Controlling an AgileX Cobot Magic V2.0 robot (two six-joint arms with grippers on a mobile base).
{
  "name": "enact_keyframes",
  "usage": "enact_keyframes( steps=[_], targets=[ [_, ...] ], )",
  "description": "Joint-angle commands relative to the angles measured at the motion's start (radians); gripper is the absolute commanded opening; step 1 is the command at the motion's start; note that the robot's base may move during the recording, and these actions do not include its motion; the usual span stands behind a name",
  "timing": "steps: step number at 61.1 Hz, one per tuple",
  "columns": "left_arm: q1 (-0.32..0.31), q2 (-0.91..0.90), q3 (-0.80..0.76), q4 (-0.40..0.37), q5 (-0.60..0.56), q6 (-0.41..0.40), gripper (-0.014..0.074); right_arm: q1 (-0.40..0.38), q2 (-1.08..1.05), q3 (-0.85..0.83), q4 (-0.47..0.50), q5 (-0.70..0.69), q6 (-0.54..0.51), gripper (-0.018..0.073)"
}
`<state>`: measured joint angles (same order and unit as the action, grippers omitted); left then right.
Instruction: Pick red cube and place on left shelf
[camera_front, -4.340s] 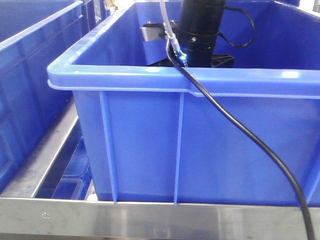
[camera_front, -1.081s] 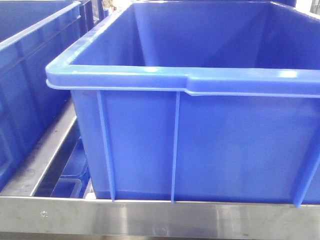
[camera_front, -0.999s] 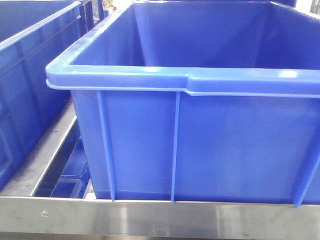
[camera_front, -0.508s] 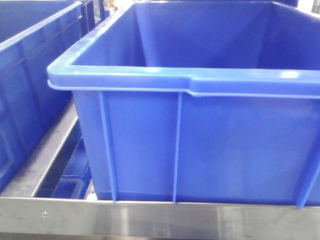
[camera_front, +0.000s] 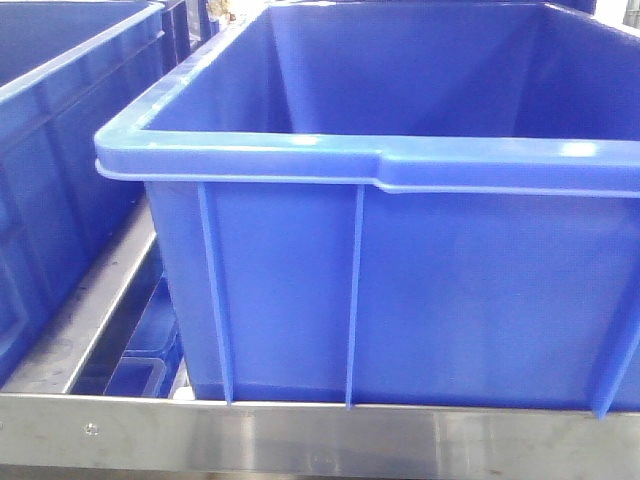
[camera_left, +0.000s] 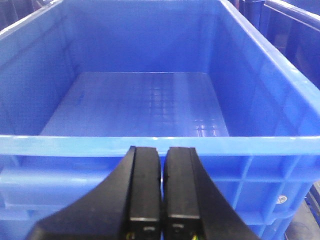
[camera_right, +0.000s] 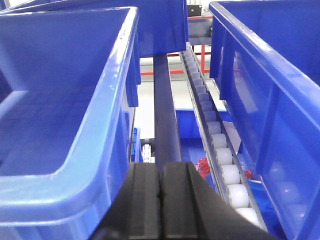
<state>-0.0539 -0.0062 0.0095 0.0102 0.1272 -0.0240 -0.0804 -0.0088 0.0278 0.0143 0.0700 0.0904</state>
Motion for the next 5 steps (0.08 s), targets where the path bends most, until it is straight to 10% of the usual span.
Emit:
enact_keyframes(
  steps=[1,5],
  targets=[
    [-0.004,-0.015,0.023,-0.004,-0.088,-0.001,0.0102,-0.006,-0.024,-0.015,-0.005,-0.088,-0.007,0.0057],
    [-0.004,-0.015,0.023,-0.004,-0.088,-0.001,0.0102,-0.006,-0.024,-0.015,-0.005,-0.088,-0.007,0.0057]
  ],
)
